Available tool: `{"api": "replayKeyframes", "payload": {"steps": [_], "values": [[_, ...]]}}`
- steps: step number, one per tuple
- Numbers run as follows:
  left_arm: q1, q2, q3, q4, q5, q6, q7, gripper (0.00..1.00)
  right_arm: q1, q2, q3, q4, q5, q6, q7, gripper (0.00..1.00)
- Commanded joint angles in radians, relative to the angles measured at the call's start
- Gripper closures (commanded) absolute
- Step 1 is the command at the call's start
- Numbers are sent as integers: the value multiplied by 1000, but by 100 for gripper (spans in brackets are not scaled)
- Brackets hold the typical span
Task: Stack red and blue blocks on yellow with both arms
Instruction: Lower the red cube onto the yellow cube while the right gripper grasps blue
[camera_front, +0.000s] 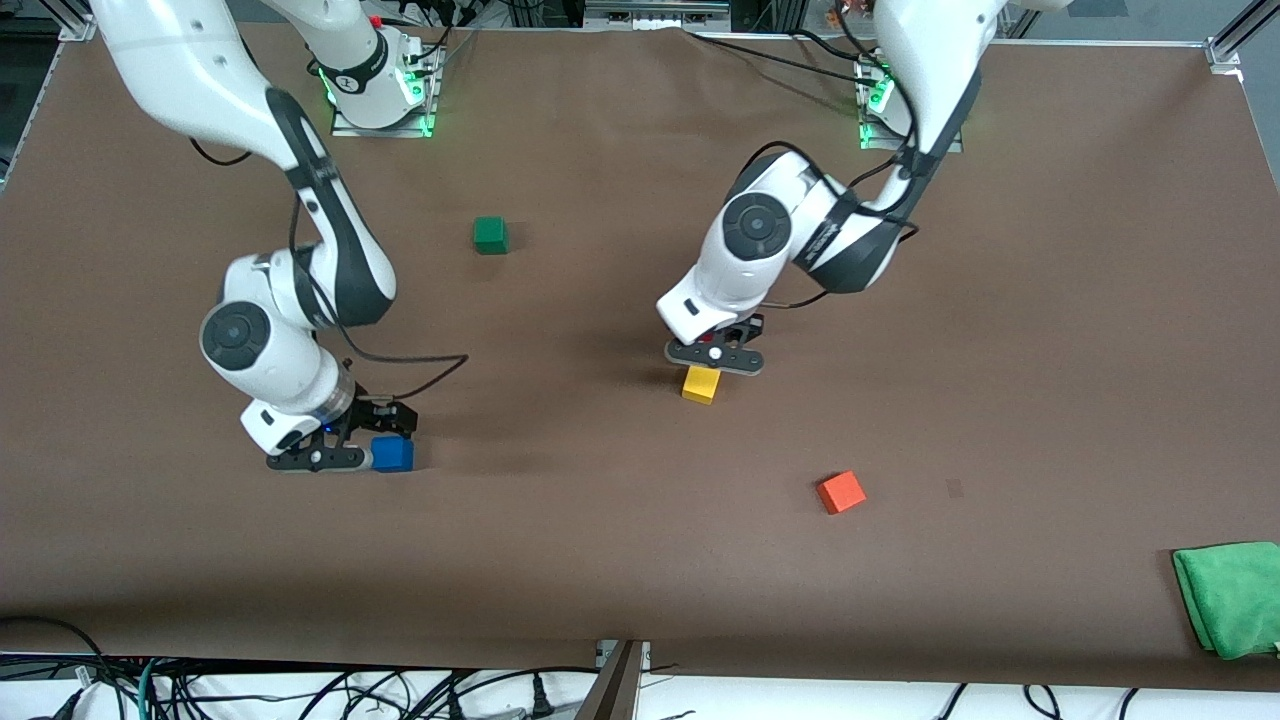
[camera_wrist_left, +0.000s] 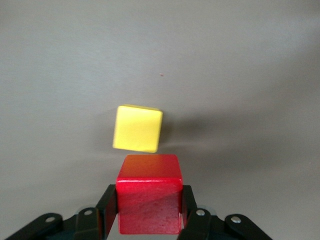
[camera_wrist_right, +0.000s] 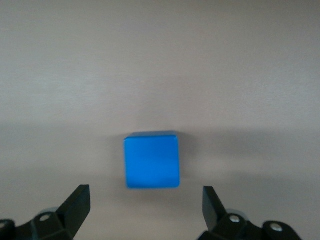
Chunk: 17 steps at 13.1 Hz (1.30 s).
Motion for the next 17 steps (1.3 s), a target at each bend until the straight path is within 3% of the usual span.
{"api": "replayKeyframes", "payload": {"steps": [1,3,9,11,13,17], "values": [[-26,57,16,74,42,-31,-15,100,-27,24,10,30,22,2,-20,1],[-25,73,18,75,95,-29,-15,100,-28,49,10,53,25,13,-20,5],[-12,110,27,129,99,-26,-6,100,-18,99,11,115,48,13,-20,6],[-12,121,38,143,99,-26,-3,100,-16,110,11,116,50,14,-14,12],[-12,144,42,170,99,-25,-3,100,-9,118,11,119,48,14,-17,36],[-11,158,44,180,101,-25,9,100,-2,100,14,145,50,-53,-16,74]]}}
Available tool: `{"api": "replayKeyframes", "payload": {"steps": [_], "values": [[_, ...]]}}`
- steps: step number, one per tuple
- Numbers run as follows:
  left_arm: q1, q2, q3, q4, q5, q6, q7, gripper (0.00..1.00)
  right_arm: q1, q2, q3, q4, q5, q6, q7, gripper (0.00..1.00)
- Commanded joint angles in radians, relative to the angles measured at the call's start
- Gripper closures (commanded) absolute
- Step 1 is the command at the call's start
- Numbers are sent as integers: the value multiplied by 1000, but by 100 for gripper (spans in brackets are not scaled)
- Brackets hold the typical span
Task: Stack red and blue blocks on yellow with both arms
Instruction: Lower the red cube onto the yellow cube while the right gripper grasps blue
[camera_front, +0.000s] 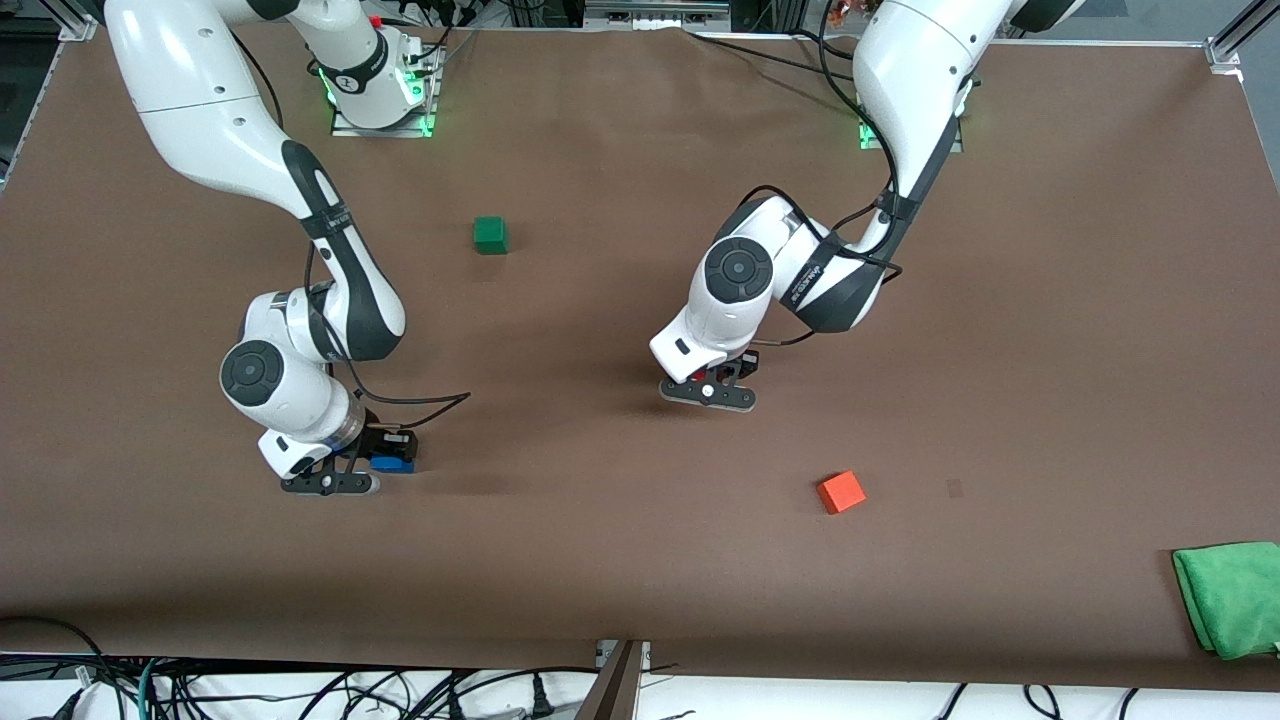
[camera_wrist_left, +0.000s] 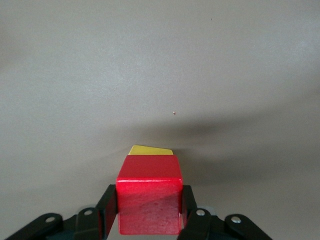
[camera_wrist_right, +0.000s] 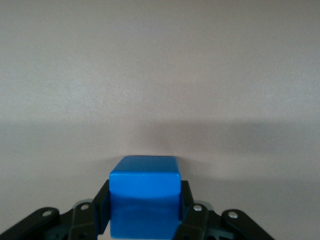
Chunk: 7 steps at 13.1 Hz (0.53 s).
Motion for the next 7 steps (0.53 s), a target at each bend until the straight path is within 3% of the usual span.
{"api": "replayKeyframes", "payload": {"steps": [1,5,7], "values": [[-2,39,4,32,29,-14,9,92,4,-19,10,94,21,-159,-14,78],[4,34,4,23,31,-16,9,93,5,-71,19,404,18,-649,-12,78],[7,33,4,19,31,-19,11,92,20,-100,29,492,18,-795,11,77]]}}
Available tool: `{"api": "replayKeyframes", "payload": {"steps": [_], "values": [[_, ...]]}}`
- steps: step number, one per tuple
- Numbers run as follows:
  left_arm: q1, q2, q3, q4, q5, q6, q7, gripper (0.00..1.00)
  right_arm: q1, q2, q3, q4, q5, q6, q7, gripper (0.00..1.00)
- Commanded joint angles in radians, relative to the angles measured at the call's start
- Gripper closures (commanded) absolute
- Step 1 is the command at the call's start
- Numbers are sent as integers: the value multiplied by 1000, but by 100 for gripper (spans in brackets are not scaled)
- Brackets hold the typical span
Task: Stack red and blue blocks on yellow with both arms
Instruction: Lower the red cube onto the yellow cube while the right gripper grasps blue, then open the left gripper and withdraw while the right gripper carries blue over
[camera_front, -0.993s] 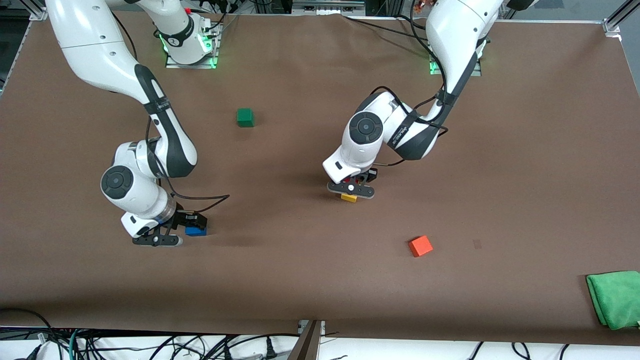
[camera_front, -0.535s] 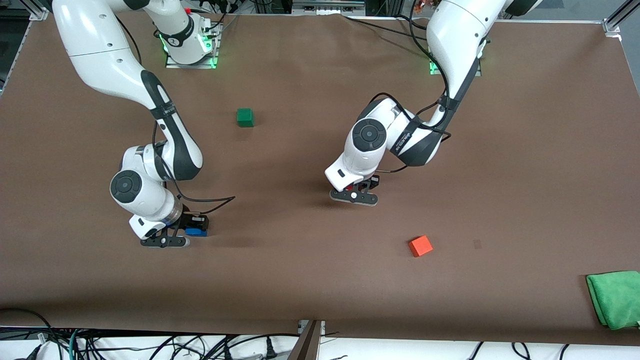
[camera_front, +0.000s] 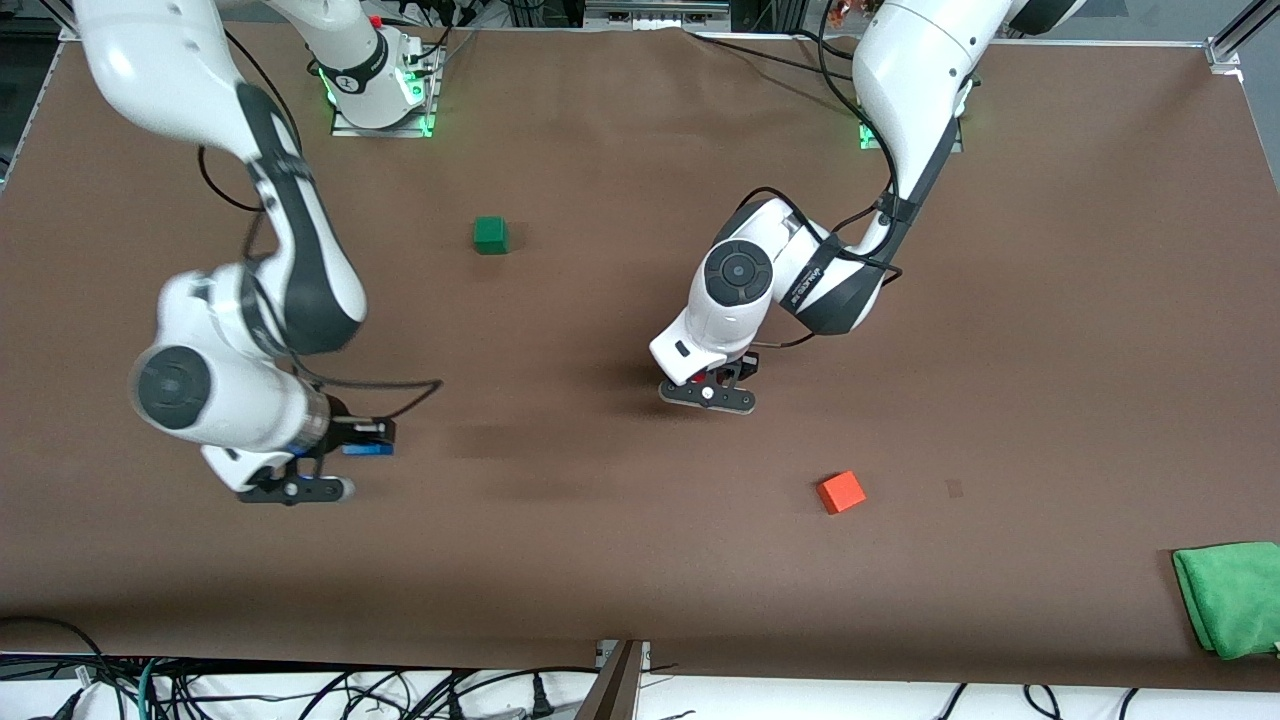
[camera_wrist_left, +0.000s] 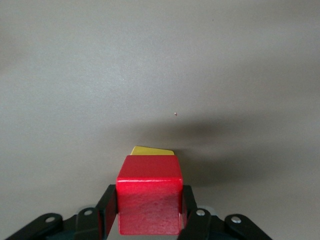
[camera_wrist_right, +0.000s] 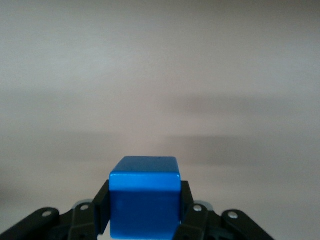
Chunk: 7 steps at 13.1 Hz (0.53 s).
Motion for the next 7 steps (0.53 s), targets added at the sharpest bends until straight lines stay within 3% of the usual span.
{"api": "replayKeyframes", "payload": {"steps": [1,4,5,6,7], "values": [[7,28,3,2,31,-12,9,92,24,-41,11,91,13,-145,42,77],[12,28,3,-1,31,-11,9,91,110,-70,11,94,13,-139,143,76],[12,28,3,0,29,-11,3,70,139,-67,11,94,11,-127,199,76],[12,28,3,-1,31,-11,9,1,166,-60,9,93,11,-105,252,75],[12,27,1,3,28,-11,-2,0,189,-48,9,93,11,-82,303,75]]}}
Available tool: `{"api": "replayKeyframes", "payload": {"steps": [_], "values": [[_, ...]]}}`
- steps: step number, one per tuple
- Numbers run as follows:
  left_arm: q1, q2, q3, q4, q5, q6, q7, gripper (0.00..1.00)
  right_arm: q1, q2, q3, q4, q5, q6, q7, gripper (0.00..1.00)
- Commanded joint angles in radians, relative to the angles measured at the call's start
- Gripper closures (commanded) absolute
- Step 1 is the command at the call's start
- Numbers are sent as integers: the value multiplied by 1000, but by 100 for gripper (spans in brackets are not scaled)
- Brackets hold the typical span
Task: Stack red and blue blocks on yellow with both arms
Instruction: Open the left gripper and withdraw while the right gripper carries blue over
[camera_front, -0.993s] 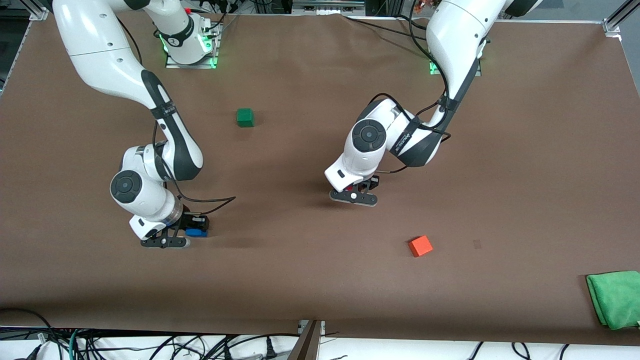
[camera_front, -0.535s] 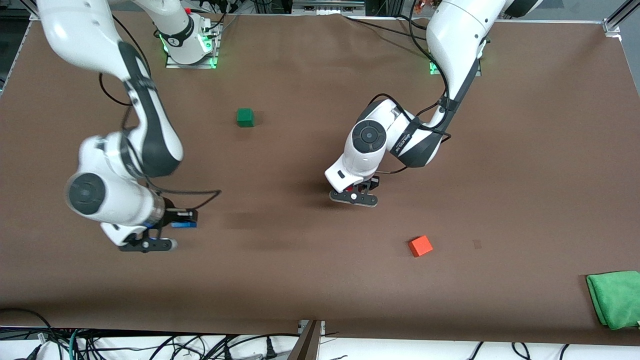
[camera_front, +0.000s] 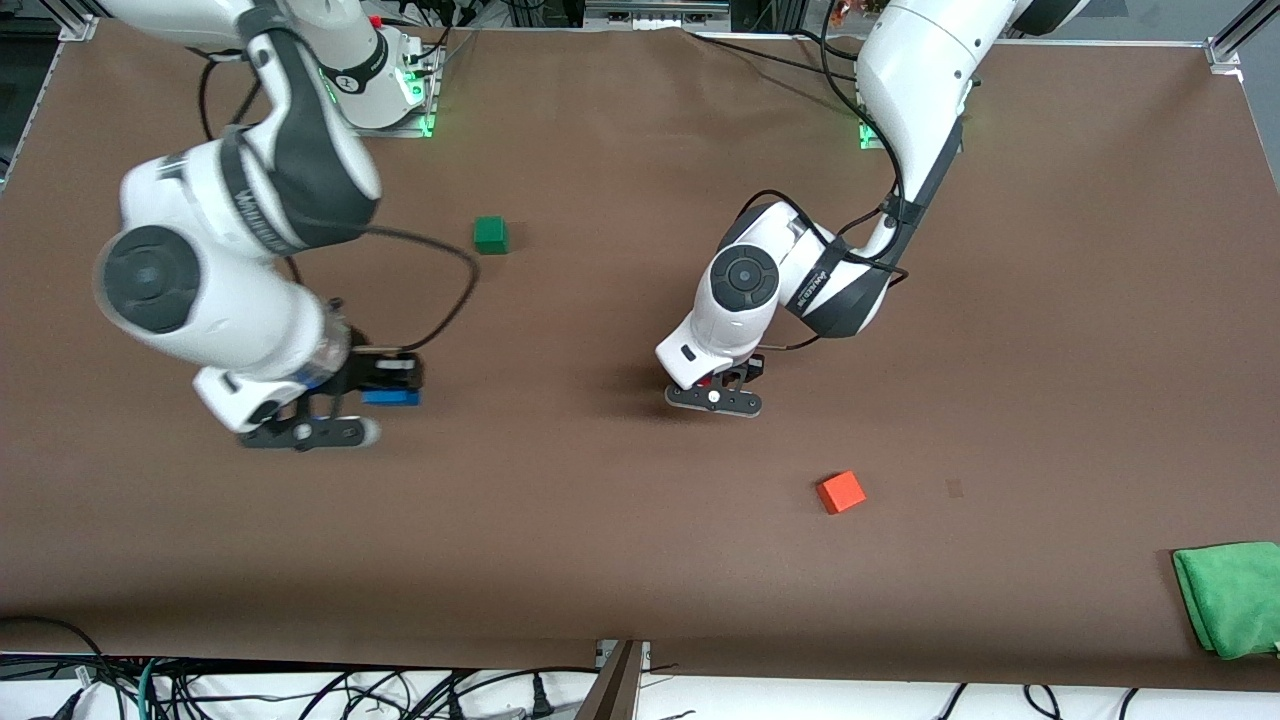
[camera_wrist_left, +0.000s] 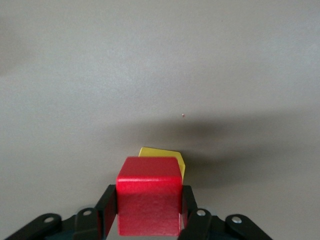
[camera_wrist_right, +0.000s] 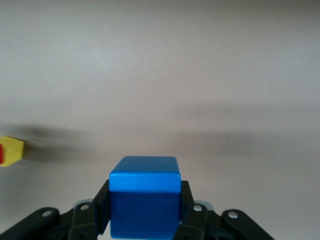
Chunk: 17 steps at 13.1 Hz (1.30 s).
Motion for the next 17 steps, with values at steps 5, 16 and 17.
{"api": "replayKeyframes", "payload": {"steps": [5,16,17], "values": [[37,-56,0,89,-138,-207,-3,0,124,64,-5,12,5,91,294,75],[363,-504,236,130,-168,-760,390,0,411,289,-42,108,-15,437,810,73],[388,-525,254,130,-157,-789,440,0,434,308,-46,129,-15,453,840,72]]}}
